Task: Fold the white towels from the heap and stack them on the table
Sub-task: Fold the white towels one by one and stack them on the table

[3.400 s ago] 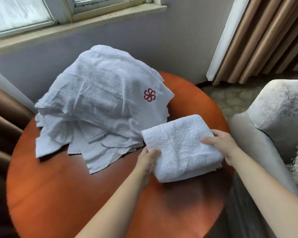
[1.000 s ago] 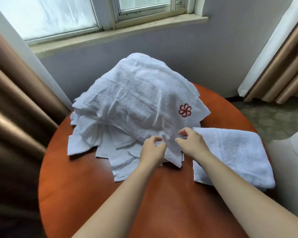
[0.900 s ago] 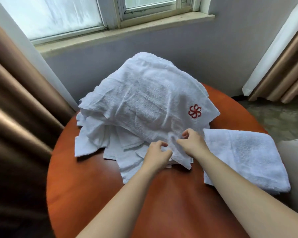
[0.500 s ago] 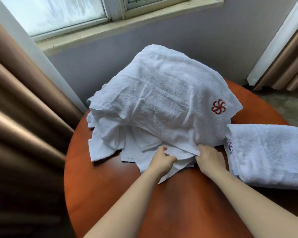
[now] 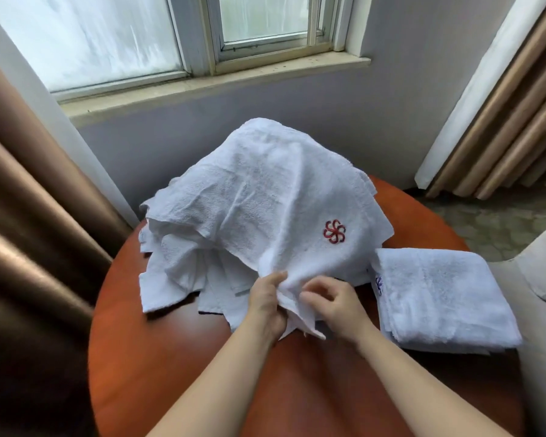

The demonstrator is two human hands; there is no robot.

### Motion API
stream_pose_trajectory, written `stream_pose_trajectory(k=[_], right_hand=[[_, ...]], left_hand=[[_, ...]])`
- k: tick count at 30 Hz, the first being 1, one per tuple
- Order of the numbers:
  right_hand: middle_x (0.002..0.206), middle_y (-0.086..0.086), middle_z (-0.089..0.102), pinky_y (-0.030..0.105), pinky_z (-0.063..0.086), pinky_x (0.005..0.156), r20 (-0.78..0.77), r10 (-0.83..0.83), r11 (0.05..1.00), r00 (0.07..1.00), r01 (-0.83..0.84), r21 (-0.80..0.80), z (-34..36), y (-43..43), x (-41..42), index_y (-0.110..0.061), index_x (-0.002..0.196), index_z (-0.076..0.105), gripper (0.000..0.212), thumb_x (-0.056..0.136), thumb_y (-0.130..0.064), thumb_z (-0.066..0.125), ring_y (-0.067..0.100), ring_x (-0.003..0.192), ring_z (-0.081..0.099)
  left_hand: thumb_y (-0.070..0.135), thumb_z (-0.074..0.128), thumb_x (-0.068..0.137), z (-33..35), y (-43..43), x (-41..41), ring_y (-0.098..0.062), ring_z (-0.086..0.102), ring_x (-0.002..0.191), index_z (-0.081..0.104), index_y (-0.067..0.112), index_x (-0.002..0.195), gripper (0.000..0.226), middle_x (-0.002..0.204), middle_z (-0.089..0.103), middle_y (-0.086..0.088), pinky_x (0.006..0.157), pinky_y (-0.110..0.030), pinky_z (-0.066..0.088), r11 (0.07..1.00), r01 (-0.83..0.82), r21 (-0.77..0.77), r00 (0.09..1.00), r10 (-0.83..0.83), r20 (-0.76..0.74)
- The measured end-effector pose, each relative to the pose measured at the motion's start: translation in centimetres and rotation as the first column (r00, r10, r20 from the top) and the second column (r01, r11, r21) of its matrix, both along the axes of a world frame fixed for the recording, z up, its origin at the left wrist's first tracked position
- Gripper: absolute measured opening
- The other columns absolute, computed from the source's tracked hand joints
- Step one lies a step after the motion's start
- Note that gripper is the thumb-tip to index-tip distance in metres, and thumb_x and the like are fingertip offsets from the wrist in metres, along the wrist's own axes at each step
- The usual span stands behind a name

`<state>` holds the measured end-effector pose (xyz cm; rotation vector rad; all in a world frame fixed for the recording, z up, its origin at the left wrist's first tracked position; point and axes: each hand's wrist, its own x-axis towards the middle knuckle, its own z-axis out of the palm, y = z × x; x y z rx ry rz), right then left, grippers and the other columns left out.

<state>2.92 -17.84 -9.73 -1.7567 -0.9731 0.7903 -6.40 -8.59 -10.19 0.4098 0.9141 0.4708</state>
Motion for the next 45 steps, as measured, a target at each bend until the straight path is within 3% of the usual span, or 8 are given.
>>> stream_pose_trajectory(k=[3,6,9,12,17,29,35,45], right_hand=[[0.087,0.003,0.067,0.029,0.049,0.067,-0.492,-0.43,0.897,0.757,0.422,-0.135,0.0,0.2,1.5,-0.012,0.092,0.066,0.02,0.088,-0.032,0.065,0.018,0.078,0.062],[0.1,0.009,0.069,0.039,0.054,0.085,-0.844,-0.346,0.908,0.41,0.374,-0.191,0.4,0.7,1.8,-0.011,0.111,0.064,0.035,0.09,-0.039,0.059,0.025,0.093,0.066],[0.102,0.008,0.072,0.039,0.052,0.085,-0.948,-0.169,0.874,0.271,0.486,-0.017,1.1,1.4,2.2,-0.014,0.117,0.063,0.035,0.091,-0.034,0.051,0.025,0.095,0.067],[0.115,0.01,0.069,0.042,0.049,0.092,-0.952,-0.117,0.819,0.281,0.57,0.068,1.9,2.3,2.3,-0.015,0.124,0.062,0.047,0.08,-0.029,0.059,0.029,0.109,0.063],[0.131,0.014,0.06,0.043,0.042,0.106,-0.939,-0.141,0.772,0.313,0.629,0.093,2.8,3.4,2.3,-0.01,0.135,0.054,0.061,0.077,-0.026,0.064,0.031,0.124,0.055],[0.127,0.016,0.062,0.045,0.045,0.104,-0.84,-0.283,0.776,0.463,0.625,0.083,3.1,2.5,2.1,-0.006,0.116,0.065,0.035,0.085,-0.016,0.054,0.03,0.117,0.06],[0.126,0.017,0.062,0.05,0.042,0.106,-0.741,-0.411,0.687,0.531,0.715,0.132,2.5,2.4,1.1,-0.004,0.125,0.059,0.038,0.09,-0.008,0.046,0.031,0.117,0.06],[0.089,0.001,0.066,0.026,0.052,0.067,-0.604,-0.469,0.717,0.644,0.677,0.165,3.7,3.4,-2.3,-0.015,0.092,0.064,0.017,0.091,-0.005,0.051,0.014,0.081,0.065]], left_hand=[[0.004,0.049,0.088,1.9,-0.2,-0.7,-0.036,0.065,0.087,0.059,-0.009,0.115,0.031,0.097,0.066,-0.025,0.083,-0.043,0.054,0.997,-0.07,0.033,0.993,0.067,0.093],[0.003,0.048,0.088,3.2,-0.6,-1.8,-0.035,0.067,0.081,0.059,-0.009,0.113,0.03,0.093,0.067,-0.024,0.074,-0.041,0.058,0.999,-0.045,0.023,0.989,0.042,0.14],[0.006,0.047,0.087,3.8,-0.5,-4.0,-0.033,0.069,0.07,0.065,-0.007,0.095,0.023,0.08,0.069,-0.021,0.061,-0.036,0.059,0.999,0.037,0.012,0.986,-0.038,0.161],[0.005,0.048,0.087,3.3,0.9,-7.5,-0.029,0.067,0.059,0.068,-0.002,0.073,0.025,0.067,0.066,-0.017,0.055,-0.031,0.057,0.997,0.043,0.07,0.995,-0.049,0.082],[0.003,0.054,0.086,2.3,3.6,-12.4,-0.026,0.068,0.058,0.063,0.001,0.096,0.013,0.069,0.068,-0.014,0.049,-0.03,0.055,0.994,0.014,0.108,0.999,-0.011,-0.031],[0.015,0.05,0.098,-1.4,4.7,-16.0,-0.033,0.066,0.081,0.062,0.006,0.113,0.021,0.086,0.072,-0.017,0.074,-0.045,0.054,0.998,0.006,0.056,0.978,0.006,-0.209],[0.001,0.055,0.088,-1.6,4.7,-16.6,-0.007,0.057,0.048,0.063,0.009,0.096,0.013,0.075,0.066,-0.004,0.038,-0.012,0.04,0.995,0.091,0.033,0.987,-0.086,-0.135],[0.006,0.062,0.087,-3.9,2.8,-15.1,-0.013,0.049,0.086,0.048,0.015,0.111,0.029,0.093,0.053,0.0,0.08,-0.035,0.044,0.984,0.128,0.128,0.926,-0.072,-0.371]])
